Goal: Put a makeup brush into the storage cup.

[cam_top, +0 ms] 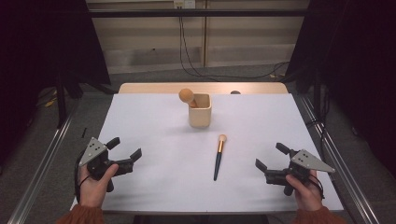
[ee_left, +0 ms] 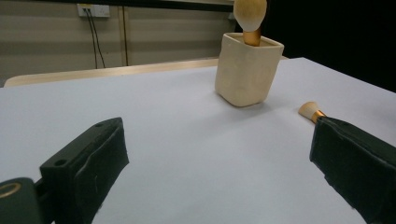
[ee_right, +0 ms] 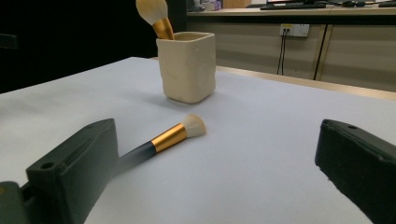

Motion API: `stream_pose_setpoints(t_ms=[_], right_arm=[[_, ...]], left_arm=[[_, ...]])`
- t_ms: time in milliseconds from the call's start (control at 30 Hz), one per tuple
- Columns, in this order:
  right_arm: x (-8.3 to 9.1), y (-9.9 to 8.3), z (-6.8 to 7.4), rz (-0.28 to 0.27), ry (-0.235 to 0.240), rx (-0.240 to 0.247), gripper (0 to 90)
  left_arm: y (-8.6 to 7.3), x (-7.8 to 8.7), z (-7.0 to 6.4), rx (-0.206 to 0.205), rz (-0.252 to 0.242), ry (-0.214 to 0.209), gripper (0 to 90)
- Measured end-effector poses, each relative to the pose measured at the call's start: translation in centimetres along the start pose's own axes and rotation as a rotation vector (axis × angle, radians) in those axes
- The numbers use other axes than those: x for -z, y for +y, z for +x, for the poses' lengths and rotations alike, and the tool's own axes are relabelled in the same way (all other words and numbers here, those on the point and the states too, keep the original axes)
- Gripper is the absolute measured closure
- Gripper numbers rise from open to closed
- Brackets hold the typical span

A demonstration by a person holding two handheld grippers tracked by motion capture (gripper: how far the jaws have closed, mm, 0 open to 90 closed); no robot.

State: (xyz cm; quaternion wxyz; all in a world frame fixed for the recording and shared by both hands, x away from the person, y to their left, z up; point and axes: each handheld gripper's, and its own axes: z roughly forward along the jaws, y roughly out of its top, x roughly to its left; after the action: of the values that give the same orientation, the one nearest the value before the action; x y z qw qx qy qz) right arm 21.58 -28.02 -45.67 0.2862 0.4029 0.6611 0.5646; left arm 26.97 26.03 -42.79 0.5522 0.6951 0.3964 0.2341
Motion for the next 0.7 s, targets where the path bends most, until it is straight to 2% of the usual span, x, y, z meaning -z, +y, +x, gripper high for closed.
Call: stream_pose_setpoints(t_ms=[100,133,267,467,567,700], right_arm=[[0.1,0.0,0.0,0.001,0.001,-0.004,0.0],[0.1,0.0,-0.1,0.001,-0.002,-0.004,0.0],[0.1,0.0,-0.2,0.0,-0.011,-0.009,0.0],[0.3,0.0,-0.1,-0.002,-0.014,-0.002,0.0],[0.4,0.0,-0.1,-0.004,-0.017,-0.002,0.0],[0.5,0.0,-0.2,-0.005,-0.02,-0.006,0.0]], left_arm=[[-0.2,0.6,-0.4,-0.025,-0.004,0.018,3.8],[-0.2,0.7,-0.5,-0.02,-0.002,0.006,3.7],[-0.7,1.3,-1.0,-0.015,0.002,0.004,3.4],[-1.6,1.6,-0.7,0.003,0.004,0.001,3.4],[-1.5,1.6,-0.9,-0.022,0.003,-0.003,3.4],[-1.4,1.6,-1.0,-0.021,0.001,0.0,3.4]])
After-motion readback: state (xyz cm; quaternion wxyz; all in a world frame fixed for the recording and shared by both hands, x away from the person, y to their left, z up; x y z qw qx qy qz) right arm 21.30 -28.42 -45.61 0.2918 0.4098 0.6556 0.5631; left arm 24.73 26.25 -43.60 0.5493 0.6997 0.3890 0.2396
